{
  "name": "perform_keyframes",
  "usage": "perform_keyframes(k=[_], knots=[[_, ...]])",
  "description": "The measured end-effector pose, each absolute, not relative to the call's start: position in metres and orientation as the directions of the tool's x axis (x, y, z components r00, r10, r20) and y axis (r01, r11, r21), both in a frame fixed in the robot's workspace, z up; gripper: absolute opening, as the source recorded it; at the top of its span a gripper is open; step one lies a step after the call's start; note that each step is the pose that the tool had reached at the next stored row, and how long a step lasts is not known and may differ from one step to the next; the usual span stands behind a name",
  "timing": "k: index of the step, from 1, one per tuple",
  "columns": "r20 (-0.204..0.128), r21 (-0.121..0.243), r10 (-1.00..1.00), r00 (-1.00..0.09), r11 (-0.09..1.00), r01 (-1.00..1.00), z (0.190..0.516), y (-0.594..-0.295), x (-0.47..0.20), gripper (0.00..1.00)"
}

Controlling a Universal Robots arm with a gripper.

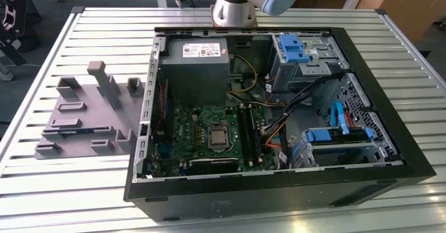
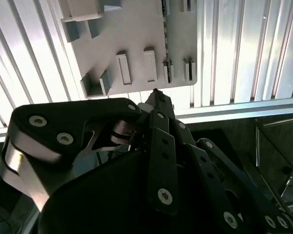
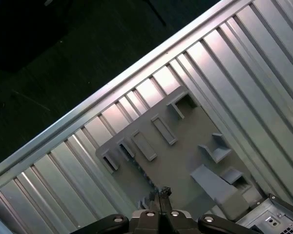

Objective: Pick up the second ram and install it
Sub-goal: 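Pick up the second ram and move it above second insertion slot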

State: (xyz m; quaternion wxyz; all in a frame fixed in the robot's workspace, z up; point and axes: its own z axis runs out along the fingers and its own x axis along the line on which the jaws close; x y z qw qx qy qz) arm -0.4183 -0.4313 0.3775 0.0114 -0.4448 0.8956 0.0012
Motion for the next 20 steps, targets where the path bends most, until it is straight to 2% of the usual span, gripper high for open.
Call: perform_keyframes(k=[20], knots=[[-0.016, -0.011, -0.915, -0.404, 0.404, -0.915, 0.3753, -0.4318, -0.4186, 0.11]])
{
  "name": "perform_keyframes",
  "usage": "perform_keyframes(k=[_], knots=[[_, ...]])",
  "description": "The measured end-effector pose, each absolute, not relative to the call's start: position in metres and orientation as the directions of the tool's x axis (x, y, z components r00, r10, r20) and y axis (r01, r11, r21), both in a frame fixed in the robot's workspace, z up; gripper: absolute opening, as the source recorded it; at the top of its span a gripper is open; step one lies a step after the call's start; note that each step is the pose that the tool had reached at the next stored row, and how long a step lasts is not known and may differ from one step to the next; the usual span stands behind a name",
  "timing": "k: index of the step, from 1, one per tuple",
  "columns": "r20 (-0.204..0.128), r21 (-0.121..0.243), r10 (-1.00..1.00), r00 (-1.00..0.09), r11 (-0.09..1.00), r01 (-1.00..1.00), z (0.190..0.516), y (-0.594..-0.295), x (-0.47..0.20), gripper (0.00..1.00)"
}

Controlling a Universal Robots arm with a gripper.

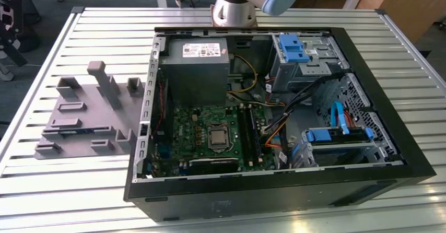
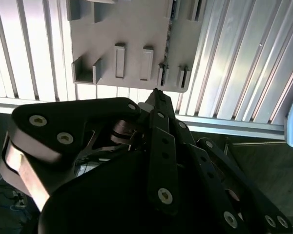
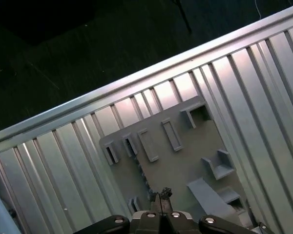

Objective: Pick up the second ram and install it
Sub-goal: 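Pick up the second ram and move it above second insertion slot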

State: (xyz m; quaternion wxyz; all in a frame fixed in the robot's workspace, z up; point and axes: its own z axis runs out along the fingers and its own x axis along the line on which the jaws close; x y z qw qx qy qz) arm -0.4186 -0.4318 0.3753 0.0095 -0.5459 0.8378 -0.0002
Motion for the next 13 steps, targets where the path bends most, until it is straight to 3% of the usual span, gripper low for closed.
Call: perform_keyframes(k=[13], knots=[[-0.014, -0.011, -0.949, -0.315, 0.315, -0.949, 0.3687, -0.4322, -0.4186, 0.11]])
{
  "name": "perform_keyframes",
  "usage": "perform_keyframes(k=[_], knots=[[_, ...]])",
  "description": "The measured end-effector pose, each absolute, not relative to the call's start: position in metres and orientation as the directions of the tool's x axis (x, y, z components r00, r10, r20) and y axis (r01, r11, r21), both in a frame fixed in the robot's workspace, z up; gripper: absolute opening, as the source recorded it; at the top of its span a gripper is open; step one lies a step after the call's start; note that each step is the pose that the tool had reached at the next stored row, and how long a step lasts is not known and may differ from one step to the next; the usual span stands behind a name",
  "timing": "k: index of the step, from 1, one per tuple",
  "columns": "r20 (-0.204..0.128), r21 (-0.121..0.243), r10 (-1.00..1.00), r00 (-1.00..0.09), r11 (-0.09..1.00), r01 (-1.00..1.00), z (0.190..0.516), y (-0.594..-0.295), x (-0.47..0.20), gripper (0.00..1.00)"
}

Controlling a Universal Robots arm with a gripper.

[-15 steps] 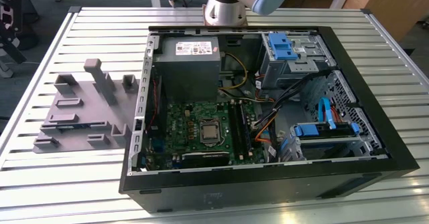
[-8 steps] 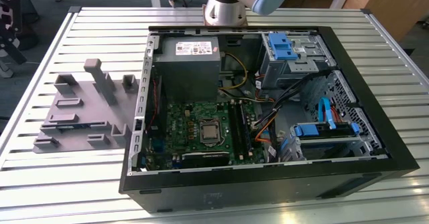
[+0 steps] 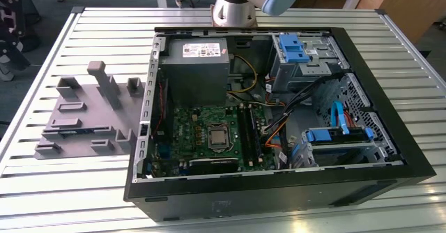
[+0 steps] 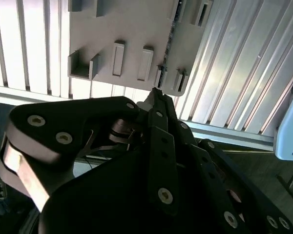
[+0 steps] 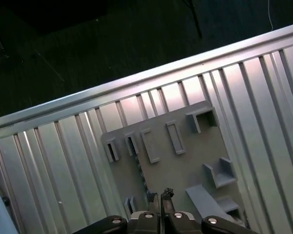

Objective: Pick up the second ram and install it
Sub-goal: 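Pick up the second ram and move it above second insertion slot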

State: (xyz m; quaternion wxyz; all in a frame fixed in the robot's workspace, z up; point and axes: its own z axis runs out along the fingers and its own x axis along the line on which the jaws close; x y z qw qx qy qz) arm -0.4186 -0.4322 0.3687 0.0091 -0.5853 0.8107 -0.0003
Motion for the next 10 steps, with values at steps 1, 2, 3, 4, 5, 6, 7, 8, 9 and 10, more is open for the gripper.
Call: perform_keyframes(k=[1, 2, 3, 4, 5, 6, 7, 8, 9, 10], knots=[[-0.014, -0.011, -0.953, -0.303, 0.303, -0.953, 0.3681, -0.4322, -0.4186, 0.17], [-0.014, -0.011, -0.958, -0.286, 0.286, -0.958, 0.3676, -0.4322, -0.4186, 0.17], [-0.014, -0.011, -0.963, -0.268, 0.268, -0.963, 0.3669, -0.4322, -0.4186, 0.24], [-0.014, -0.011, -0.968, -0.251, 0.251, -0.968, 0.3663, -0.4322, -0.4186, 0.24], [-0.014, -0.011, -0.972, -0.233, 0.233, -0.972, 0.3657, -0.4322, -0.4186, 0.24], [-0.014, -0.011, -0.976, -0.216, 0.216, -0.976, 0.3652, -0.4322, -0.4186, 0.24], [-0.014, -0.011, -0.98, -0.197, 0.197, -0.98, 0.3647, -0.4322, -0.4186, 0.24], [-0.014, -0.011, -0.984, -0.18, 0.18, -0.984, 0.3641, -0.4322, -0.4186, 0.24], [-0.014, -0.011, -0.986, -0.165, 0.165, -0.986, 0.3636, -0.4322, -0.4186, 0.25], [-0.014, -0.011, -0.988, -0.151, 0.151, -0.988, 0.3631, -0.4322, -0.4186, 0.25]])
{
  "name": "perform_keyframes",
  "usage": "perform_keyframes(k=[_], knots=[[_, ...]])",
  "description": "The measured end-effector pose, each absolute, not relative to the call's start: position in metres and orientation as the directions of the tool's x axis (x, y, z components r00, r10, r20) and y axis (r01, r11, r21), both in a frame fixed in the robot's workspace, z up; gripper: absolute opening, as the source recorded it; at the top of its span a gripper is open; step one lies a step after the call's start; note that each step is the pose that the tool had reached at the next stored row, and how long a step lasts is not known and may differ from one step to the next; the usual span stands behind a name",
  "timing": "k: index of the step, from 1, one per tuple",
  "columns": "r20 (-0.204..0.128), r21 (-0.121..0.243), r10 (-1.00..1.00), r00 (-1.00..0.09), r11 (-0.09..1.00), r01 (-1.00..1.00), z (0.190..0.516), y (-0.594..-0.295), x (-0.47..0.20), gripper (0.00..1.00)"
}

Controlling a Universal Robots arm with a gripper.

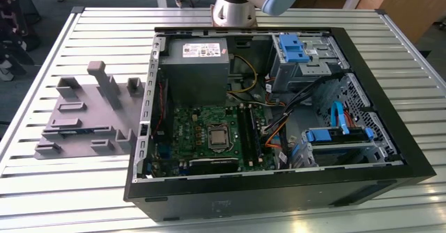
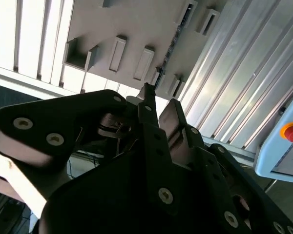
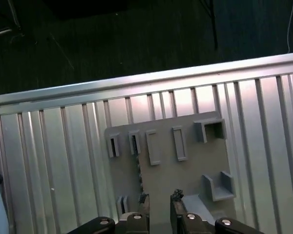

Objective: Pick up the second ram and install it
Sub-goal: 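Pick up the second ram and move it above second insertion slot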

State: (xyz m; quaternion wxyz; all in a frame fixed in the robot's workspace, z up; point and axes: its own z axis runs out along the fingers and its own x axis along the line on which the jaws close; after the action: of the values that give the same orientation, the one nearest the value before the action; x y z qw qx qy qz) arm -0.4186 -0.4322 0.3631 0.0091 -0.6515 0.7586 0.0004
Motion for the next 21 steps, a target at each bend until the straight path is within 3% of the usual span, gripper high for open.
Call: perform_keyframes(k=[1, 6, 21], knots=[[-0.014, -0.011, -0.991, -0.136, 0.136, -0.991, 0.363, -0.432, -0.419, 0.31], [-0.014, -0.011, -0.998, -0.067, 0.067, -0.998, 0.359, -0.432, -0.419, 0.31], [-0.015, -0.007, -1.0, -0.026, 0.026, -1.0, 0.335, -0.436, -0.419, 0.31]])
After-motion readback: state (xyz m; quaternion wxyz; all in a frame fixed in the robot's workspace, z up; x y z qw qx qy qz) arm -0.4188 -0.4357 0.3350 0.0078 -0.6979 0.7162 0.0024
